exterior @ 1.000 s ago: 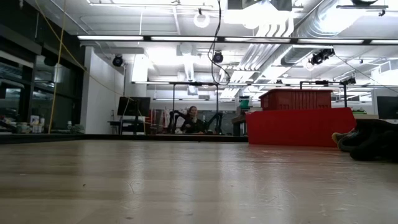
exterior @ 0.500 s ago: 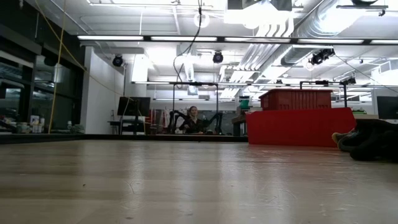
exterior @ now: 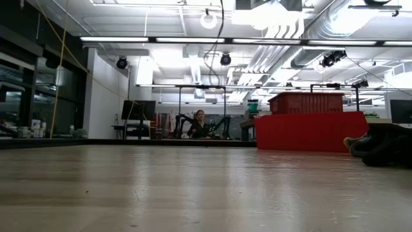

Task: Coil cords
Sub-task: Coil the black wire on the spool

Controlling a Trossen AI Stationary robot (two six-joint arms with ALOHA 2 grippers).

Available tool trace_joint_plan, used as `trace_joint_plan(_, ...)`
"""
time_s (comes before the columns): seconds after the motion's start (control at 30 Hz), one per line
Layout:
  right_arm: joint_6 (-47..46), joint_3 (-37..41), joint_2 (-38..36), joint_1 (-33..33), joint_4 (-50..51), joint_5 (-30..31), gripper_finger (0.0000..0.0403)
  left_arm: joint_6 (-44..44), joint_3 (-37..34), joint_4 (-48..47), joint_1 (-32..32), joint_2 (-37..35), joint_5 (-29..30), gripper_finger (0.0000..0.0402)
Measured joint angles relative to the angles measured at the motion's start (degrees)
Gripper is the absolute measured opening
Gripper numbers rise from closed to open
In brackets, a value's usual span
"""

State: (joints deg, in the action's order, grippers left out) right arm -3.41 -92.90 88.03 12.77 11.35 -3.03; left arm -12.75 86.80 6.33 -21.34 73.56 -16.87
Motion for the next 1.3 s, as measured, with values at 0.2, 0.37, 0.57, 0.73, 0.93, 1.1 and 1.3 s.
trace_joint_plan(0.2, -0.10, 0.00, 0.02, -1.30, -0.28, 1.35, 0.0002, -0.94, 0.00, 0.01, 0.00, 0.00, 0.98, 0.0001)
trace_joint_plan(0.37, -0.65, -0.04, 0.79, -3.21, -6.34, 1.26, 0.0000, -10.97, 0.00, 3.49, 0.03, 0.02, 6.93, 0.0001)
trace_joint_plan(0.57, -1.58, -0.04, 3.44, -3.55, -18.30, -0.37, 0.0000, -31.55, 0.17, 5.79, 0.00, 0.11, 12.38, 0.0001)
trace_joint_plan(0.73, -1.76, -0.04, 5.80, -3.55, -27.68, -2.33, 0.0000, -50.15, 2.14, 5.24, -0.44, 0.81, 13.04, 0.0001)
trace_joint_plan(0.93, -3.65, -0.04, 7.72, -3.55, -33.79, -4.75, 0.0000, -64.52, 2.93, 4.87, -0.44, 2.16, 13.66, 0.0000)
trace_joint_plan(1.1, -2.14, -0.04, 7.78, -3.55, -36.57, -4.75, 0.0000, -74.22, 2.95, 1.41, -0.30, 2.47, 8.12, 0.0000)
trace_joint_plan(1.3, -1.10, -0.04, 8.08, -3.55, -37.34, -4.86, 0.0000, -77.29, 2.99, -3.47, 0.17, 2.71, 6.43, 0.0000)
